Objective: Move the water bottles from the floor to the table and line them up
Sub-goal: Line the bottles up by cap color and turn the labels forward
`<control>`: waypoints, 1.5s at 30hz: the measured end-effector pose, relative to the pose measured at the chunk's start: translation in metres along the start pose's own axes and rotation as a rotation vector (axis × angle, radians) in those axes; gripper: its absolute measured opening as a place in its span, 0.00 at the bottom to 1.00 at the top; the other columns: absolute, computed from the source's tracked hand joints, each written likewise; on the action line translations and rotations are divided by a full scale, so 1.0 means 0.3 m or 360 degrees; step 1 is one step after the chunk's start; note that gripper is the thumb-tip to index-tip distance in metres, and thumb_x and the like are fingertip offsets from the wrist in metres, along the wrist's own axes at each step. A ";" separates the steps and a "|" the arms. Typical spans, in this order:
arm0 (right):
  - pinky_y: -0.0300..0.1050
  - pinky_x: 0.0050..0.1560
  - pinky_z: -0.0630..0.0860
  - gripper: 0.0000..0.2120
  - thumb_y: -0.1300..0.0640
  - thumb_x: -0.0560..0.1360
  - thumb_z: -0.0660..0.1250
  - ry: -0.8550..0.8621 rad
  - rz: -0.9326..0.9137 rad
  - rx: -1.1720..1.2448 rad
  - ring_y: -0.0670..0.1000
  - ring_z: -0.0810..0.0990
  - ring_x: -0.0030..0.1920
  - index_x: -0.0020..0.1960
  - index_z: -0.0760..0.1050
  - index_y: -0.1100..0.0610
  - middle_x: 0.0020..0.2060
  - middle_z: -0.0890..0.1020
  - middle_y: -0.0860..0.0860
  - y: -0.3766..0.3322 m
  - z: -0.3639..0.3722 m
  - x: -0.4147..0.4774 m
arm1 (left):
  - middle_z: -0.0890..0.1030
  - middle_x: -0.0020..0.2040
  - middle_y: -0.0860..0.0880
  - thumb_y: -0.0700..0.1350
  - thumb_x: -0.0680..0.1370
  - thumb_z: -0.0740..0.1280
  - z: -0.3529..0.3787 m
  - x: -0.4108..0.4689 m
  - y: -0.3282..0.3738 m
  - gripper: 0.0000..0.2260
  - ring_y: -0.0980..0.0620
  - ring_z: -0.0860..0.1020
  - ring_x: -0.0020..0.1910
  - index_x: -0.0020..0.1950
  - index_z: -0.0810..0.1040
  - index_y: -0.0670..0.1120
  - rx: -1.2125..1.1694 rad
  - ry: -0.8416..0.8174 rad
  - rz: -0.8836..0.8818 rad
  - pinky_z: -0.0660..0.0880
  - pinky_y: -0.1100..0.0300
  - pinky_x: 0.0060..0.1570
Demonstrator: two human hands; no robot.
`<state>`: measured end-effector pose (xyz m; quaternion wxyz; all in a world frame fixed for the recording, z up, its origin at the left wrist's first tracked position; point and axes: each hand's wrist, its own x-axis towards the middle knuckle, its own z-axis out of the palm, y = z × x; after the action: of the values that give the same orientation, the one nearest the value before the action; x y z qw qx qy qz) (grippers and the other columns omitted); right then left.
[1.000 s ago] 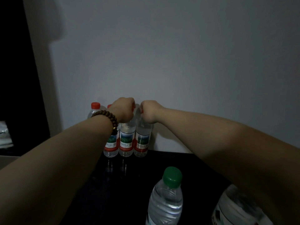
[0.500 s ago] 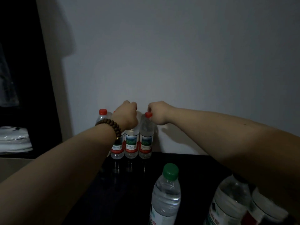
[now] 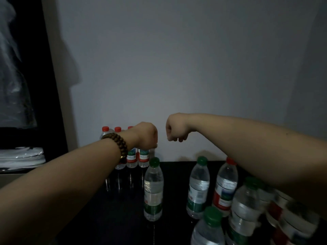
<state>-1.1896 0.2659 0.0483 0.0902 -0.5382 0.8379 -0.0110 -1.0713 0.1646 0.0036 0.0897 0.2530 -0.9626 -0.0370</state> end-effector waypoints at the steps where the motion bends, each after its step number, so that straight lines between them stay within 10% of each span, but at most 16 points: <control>1: 0.53 0.51 0.84 0.10 0.59 0.80 0.69 0.0016 0.0000 -0.0001 0.56 0.86 0.47 0.56 0.80 0.65 0.48 0.85 0.58 0.005 -0.008 -0.042 | 0.82 0.52 0.49 0.46 0.79 0.70 -0.014 -0.029 0.037 0.07 0.49 0.79 0.52 0.55 0.82 0.45 0.0014 -0.0011 0.0024 0.78 0.55 0.55; 21: 0.47 0.44 0.83 0.10 0.57 0.78 0.73 -0.0006 0.0455 -0.0014 0.54 0.83 0.44 0.54 0.80 0.62 0.47 0.84 0.56 0.496 -0.020 -0.611 | 0.80 0.47 0.53 0.51 0.78 0.71 0.000 -0.087 0.581 0.06 0.56 0.77 0.46 0.51 0.81 0.50 0.0171 -0.0079 0.0468 0.72 0.62 0.44; 32: 0.45 0.33 0.76 0.14 0.51 0.78 0.72 -0.0083 0.0943 -0.0462 0.53 0.78 0.34 0.44 0.72 0.60 0.37 0.75 0.55 0.761 0.055 -0.667 | 0.75 0.65 0.47 0.56 0.78 0.71 0.110 0.094 0.758 0.25 0.48 0.76 0.61 0.72 0.72 0.49 0.0413 -0.0153 0.0560 0.75 0.53 0.61; 37: 0.42 0.23 0.70 0.17 0.52 0.81 0.68 -0.0266 0.0907 -0.0650 0.50 0.73 0.31 0.64 0.75 0.62 0.47 0.78 0.56 0.831 0.101 -0.623 | 0.77 0.68 0.49 0.57 0.77 0.72 0.135 0.172 0.750 0.28 0.48 0.75 0.65 0.75 0.69 0.52 0.0386 -0.0376 0.0498 0.73 0.51 0.66; 45: 0.47 0.44 0.81 0.10 0.59 0.79 0.70 -0.0469 0.1005 -0.0376 0.53 0.80 0.37 0.42 0.76 0.64 0.36 0.79 0.56 0.927 0.168 -0.475 | 0.81 0.54 0.54 0.53 0.75 0.75 0.189 0.230 0.740 0.15 0.60 0.78 0.44 0.60 0.81 0.52 0.0225 -0.0464 0.0714 0.77 0.59 0.51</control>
<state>-1.3739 0.5155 -0.0135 0.1462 -0.2555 0.9362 0.1919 -1.2478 0.3251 -0.0157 -0.0618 0.0311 -0.9975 0.0150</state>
